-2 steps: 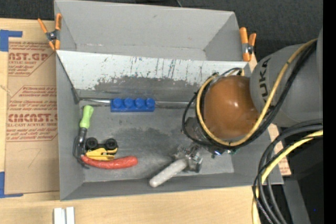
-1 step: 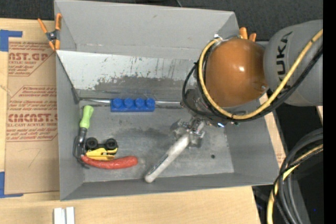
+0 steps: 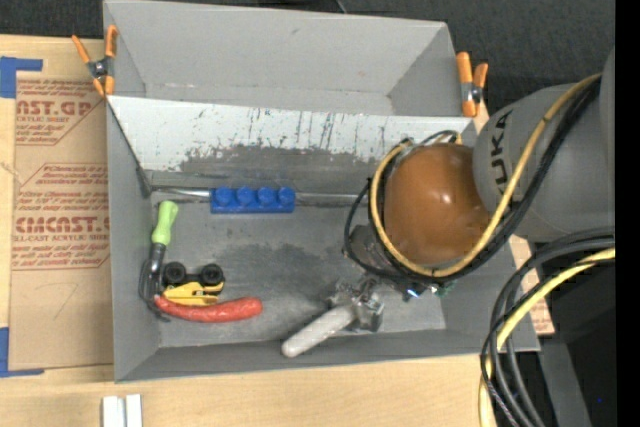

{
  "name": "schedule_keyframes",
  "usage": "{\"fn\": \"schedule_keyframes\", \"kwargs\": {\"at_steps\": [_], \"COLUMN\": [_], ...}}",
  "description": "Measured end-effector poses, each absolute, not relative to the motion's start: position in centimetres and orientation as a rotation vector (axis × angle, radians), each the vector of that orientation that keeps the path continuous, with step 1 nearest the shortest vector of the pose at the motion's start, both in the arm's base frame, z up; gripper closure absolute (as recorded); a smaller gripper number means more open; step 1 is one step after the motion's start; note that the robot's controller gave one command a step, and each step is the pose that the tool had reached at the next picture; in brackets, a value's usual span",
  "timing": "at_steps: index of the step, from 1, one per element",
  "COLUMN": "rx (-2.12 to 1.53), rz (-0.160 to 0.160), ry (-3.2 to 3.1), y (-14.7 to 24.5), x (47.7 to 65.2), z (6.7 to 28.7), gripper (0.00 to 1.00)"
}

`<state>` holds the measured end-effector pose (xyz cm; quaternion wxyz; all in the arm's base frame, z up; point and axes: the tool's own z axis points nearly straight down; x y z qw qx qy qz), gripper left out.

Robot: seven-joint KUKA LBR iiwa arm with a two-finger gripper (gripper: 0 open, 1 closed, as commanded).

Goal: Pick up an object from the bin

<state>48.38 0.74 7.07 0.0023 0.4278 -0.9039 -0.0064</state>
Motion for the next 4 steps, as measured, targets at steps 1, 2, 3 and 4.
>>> {"fn": "schedule_keyframes", "kwargs": {"at_steps": [1,2,3,4], "rx": [1.355,1.478,1.441,1.502], "rz": [-0.024,-0.019,-0.02,-0.015], "ry": [-2.825,-2.774,-2.799,-2.768], "y": [0.9,1.4,3.3,1.7], "x": [48.8,50.1,50.9,50.9], "z": [8.9,11.7,10.0,15.1], "gripper": [1.0,1.0,1.0,1.0]}}
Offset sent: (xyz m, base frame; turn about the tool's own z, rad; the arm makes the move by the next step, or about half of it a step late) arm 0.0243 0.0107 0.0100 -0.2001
